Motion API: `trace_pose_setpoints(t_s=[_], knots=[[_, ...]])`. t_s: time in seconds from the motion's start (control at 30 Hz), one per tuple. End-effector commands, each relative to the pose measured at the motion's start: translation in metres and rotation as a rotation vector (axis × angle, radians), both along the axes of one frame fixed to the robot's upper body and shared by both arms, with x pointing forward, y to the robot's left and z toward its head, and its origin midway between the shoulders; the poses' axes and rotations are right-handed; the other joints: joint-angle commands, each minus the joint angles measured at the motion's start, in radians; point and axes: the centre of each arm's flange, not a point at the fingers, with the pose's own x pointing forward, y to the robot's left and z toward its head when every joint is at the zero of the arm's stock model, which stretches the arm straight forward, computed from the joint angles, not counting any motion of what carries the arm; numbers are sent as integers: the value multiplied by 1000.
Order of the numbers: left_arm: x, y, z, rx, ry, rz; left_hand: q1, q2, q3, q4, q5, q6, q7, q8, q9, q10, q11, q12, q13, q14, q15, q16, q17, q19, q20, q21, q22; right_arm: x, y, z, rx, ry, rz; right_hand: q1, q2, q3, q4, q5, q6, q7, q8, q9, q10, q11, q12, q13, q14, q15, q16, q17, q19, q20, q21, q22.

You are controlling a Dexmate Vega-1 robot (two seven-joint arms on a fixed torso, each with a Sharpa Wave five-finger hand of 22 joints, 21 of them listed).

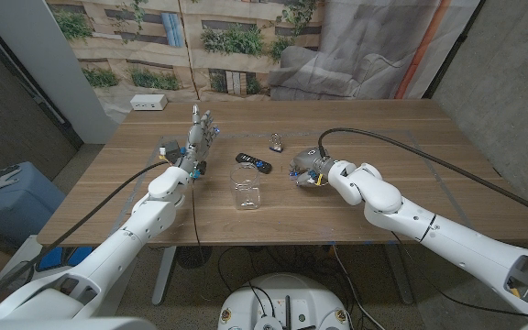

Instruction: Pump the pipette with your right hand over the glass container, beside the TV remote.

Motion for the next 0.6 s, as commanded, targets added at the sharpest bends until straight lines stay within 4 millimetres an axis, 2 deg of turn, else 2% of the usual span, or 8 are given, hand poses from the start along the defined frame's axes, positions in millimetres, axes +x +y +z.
trace_pose_setpoints(t_s=[0.03,0.27,0.4,0.47,0.6], knots=[[0,0,0,0,0,0,3,38,-5,0,5,-1,-6,6,2,1,-3,5,6,-8,-115,6,2,-7,-88,6,3,3,1,-1,6,-19,16,4,7,-9,1,-4,23,1,11,6,24,0,-4,3,16,-126,9,5,18,-3,3,4],[0,0,0,0,0,0,2,38,-6,0,5,-1,-6,6,2,0,-3,5,6,-8,-116,6,2,-7,-89,6,3,3,1,-3,21,-33,27,20,15,-24,-2,-6,80,0,40,15,61,-1,-10,4,34,-135,24,10,30,-11,2,4],[0,0,0,0,0,0,2,38,-6,0,5,-1,-6,6,2,0,-3,4,6,-8,-115,6,2,-7,-89,6,3,5,-1,-5,34,-47,37,29,17,-30,-3,-7,93,0,50,19,76,-2,-12,6,52,-137,35,14,40,-14,4,4],[0,0,0,0,0,0,2,38,-6,0,5,-1,-6,6,2,-1,-3,4,6,-8,-115,6,2,-7,-89,6,3,5,-2,-6,39,-56,40,44,19,-40,-5,-8,109,0,64,26,103,-1,-9,11,63,-144,46,18,49,-18,3,4],[0,0,0,0,0,0,2,38,-6,0,5,-1,-6,6,2,0,-4,4,6,-8,-115,6,2,-7,-89,6,3,6,-3,-7,47,-64,41,58,20,-47,-6,-8,123,1,78,32,115,-1,-9,16,74,-146,57,23,55,-23,3,4]])
